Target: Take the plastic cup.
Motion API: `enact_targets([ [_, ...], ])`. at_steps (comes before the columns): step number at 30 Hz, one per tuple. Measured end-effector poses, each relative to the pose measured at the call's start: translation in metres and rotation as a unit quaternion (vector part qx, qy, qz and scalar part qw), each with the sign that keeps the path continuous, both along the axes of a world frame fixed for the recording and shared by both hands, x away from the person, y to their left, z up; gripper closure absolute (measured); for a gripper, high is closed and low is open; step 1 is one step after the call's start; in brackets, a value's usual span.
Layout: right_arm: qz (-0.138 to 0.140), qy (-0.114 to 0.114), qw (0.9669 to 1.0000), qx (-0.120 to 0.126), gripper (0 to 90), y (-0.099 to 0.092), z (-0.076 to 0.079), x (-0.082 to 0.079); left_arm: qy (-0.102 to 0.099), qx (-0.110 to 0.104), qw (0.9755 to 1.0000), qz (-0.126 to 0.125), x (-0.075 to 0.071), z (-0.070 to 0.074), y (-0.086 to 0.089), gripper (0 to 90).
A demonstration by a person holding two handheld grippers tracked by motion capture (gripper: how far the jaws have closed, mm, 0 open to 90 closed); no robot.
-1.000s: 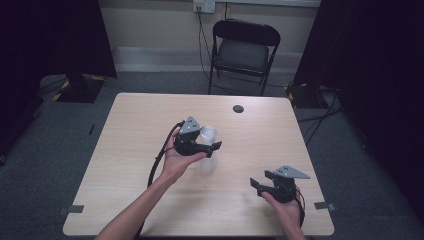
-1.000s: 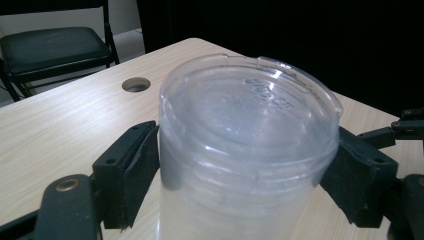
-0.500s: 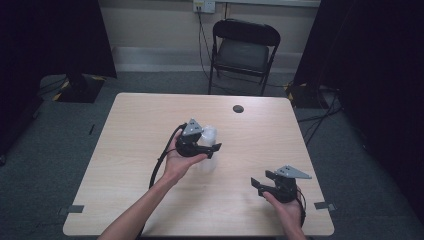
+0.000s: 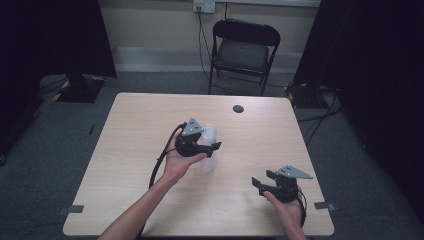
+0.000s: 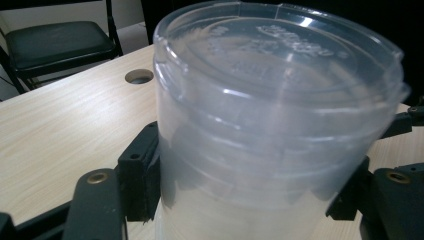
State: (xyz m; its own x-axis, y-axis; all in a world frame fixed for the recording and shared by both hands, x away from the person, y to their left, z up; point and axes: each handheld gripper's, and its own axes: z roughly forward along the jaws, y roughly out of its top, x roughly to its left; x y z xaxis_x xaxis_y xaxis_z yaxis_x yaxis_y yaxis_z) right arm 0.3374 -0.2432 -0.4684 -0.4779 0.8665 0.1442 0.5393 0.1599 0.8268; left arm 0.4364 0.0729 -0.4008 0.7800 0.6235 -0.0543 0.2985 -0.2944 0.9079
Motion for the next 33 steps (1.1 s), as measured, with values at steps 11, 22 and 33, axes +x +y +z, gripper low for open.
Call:
enact_targets([
  [11,0.001,-0.003,1.0000,0.001,31.5,0.000,0.000,0.000,-0.008,-0.016,0.9999,0.001,-0.002,0.009,0.002,33.1],
  [22,0.000,-0.005,1.0000,0.003,31.3,0.000,0.001,-0.001,-0.028,-0.032,0.9991,0.006,-0.004,0.014,0.004,34.5],
  [33,0.001,-0.006,1.0000,0.006,31.3,0.000,0.001,-0.001,-0.043,-0.053,0.9976,0.014,-0.007,0.023,0.003,35.3],
])
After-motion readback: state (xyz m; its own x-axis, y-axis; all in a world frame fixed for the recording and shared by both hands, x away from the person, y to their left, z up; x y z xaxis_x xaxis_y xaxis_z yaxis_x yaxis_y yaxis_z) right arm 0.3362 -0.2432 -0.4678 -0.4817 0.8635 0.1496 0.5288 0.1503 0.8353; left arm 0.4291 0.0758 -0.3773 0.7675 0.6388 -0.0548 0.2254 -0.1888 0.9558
